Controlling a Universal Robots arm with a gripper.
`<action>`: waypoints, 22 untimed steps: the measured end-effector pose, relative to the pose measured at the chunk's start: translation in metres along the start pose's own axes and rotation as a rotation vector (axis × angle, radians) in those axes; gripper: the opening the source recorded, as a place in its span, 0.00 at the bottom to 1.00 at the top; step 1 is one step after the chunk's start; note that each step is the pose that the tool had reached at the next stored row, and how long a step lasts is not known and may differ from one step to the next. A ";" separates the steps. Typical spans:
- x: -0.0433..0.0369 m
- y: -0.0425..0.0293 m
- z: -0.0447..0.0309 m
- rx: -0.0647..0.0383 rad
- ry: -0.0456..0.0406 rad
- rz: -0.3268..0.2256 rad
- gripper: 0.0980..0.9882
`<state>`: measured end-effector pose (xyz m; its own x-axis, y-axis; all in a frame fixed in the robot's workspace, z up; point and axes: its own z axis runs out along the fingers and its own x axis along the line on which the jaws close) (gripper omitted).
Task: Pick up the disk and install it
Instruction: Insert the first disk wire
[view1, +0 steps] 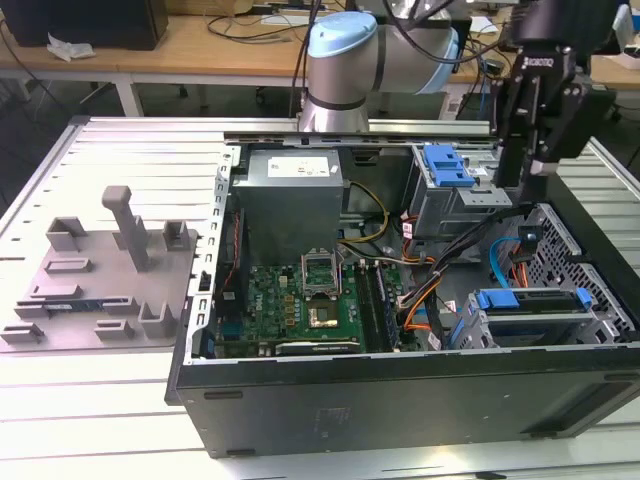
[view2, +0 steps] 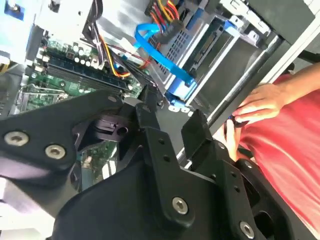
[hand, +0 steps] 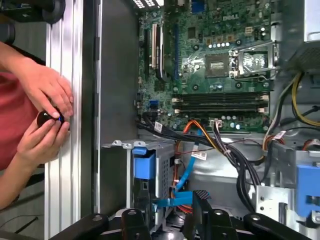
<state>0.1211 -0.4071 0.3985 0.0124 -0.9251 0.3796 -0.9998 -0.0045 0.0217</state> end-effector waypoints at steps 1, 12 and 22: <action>-0.0005 -0.0111 -0.0004 0.000 0.0001 0.000 0.42; -0.0022 -0.0393 0.0040 0.017 0.0042 0.057 0.42; -0.0095 -0.0395 0.0105 0.020 0.0499 0.166 0.42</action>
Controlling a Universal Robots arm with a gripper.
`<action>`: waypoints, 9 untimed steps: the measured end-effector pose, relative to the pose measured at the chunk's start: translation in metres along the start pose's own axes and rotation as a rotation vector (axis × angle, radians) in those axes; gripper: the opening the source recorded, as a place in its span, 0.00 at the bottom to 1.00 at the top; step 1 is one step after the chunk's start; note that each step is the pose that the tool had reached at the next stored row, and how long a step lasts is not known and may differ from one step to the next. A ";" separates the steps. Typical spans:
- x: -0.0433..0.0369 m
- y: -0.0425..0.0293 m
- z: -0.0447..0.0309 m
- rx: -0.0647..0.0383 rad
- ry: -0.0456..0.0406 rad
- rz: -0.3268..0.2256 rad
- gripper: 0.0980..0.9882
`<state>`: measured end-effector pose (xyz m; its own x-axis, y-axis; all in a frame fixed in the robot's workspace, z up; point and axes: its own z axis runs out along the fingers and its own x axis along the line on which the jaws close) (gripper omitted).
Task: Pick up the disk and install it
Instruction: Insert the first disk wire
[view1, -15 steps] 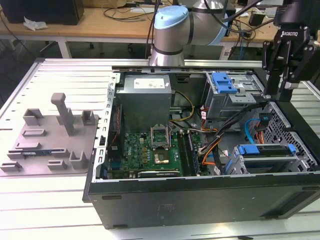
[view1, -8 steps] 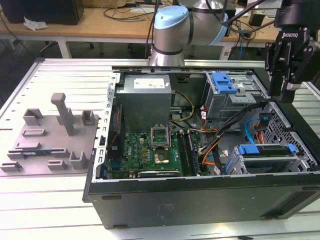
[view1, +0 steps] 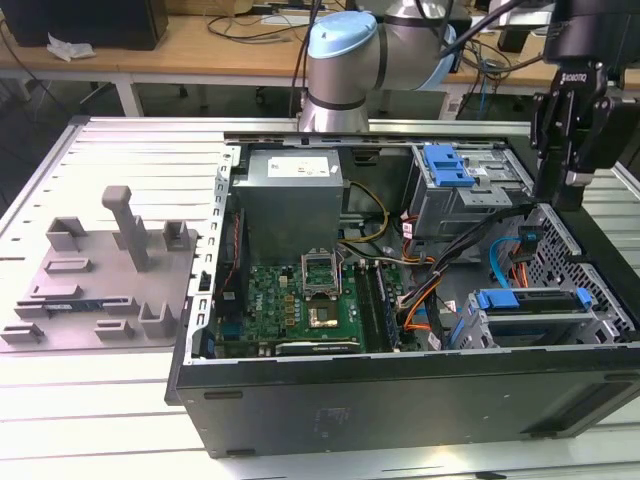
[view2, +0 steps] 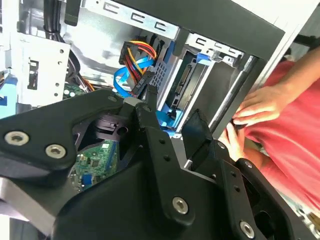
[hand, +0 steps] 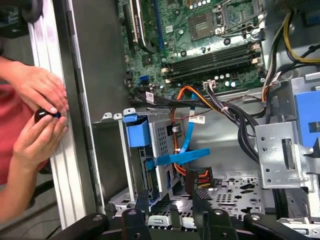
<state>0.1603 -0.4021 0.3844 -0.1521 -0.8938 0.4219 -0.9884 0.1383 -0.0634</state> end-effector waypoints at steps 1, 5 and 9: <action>-0.0016 0.0003 -0.0001 0.001 0.0077 0.000 0.42; -0.0075 0.0012 0.0025 0.004 0.0276 0.001 0.42; -0.0113 0.0017 0.0106 0.003 0.0282 0.002 0.42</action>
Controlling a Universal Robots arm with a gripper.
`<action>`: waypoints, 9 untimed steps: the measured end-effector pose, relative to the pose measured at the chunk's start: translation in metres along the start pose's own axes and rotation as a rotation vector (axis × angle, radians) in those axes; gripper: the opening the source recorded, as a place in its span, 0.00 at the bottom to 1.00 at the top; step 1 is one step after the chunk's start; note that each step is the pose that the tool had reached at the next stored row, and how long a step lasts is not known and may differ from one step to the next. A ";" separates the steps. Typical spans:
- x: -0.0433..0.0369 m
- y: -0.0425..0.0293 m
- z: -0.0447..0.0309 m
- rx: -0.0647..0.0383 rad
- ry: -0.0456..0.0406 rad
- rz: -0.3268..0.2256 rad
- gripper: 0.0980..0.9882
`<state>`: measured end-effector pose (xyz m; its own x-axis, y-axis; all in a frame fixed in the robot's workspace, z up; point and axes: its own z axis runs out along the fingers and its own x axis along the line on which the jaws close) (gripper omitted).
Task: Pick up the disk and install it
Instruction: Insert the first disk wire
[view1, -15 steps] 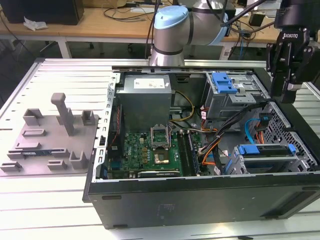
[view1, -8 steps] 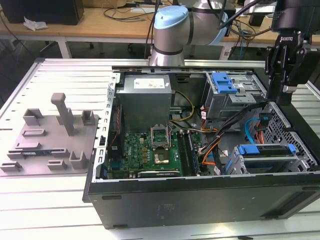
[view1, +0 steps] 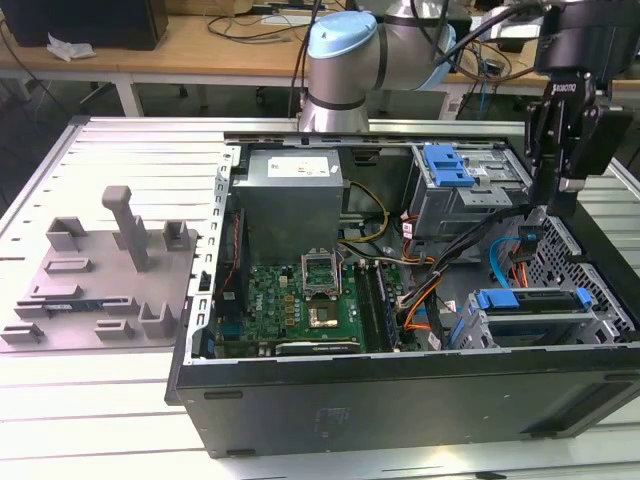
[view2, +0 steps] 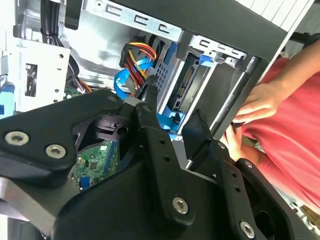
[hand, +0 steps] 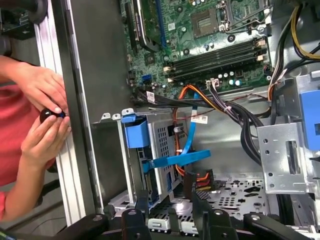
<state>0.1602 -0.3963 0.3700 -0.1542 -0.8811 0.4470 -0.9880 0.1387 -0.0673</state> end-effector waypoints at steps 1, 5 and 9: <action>-0.0013 0.0002 0.0025 0.000 0.0002 0.000 0.42; -0.0080 0.0013 0.0090 0.000 0.0040 0.001 0.42; -0.0179 0.0031 0.0126 0.003 0.0212 0.002 0.42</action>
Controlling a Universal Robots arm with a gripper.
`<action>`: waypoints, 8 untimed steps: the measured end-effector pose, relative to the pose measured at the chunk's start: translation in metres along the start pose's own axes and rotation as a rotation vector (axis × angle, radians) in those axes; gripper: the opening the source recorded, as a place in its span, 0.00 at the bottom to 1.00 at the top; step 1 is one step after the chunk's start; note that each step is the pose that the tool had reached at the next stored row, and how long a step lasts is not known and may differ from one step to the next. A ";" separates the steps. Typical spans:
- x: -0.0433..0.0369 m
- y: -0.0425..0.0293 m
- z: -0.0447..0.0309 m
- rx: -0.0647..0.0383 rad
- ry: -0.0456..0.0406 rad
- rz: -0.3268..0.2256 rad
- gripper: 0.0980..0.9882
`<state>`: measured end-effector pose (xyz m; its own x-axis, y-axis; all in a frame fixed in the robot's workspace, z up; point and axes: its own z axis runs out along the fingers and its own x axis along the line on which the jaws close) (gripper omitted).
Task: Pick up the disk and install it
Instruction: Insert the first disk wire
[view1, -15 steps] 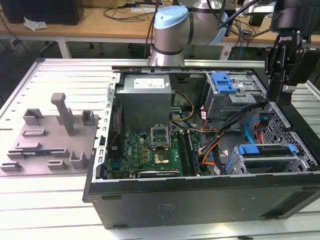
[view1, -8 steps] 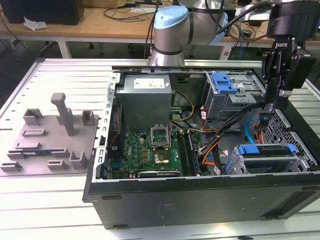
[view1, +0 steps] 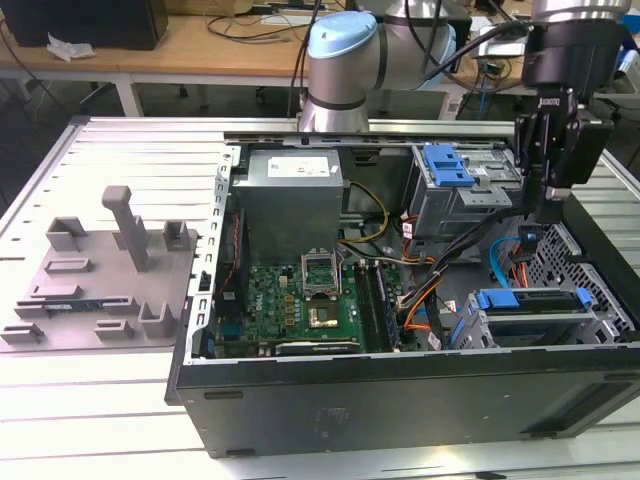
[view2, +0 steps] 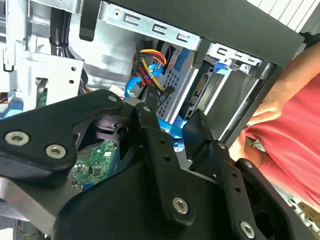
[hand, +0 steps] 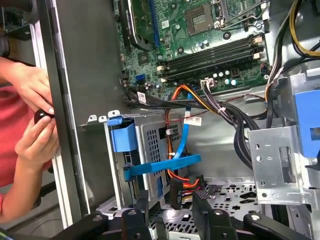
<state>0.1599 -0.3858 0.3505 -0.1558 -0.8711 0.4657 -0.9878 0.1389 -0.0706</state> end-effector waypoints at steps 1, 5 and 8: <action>-0.0012 0.0002 0.0023 0.002 0.0000 0.001 0.42; -0.0034 0.0039 0.0073 0.026 -0.0031 0.014 0.42; -0.0037 0.0049 0.0081 0.029 0.0016 0.015 0.42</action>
<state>0.1557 -0.3857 0.3413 -0.1706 -0.8683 0.4658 -0.9850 0.1383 -0.1031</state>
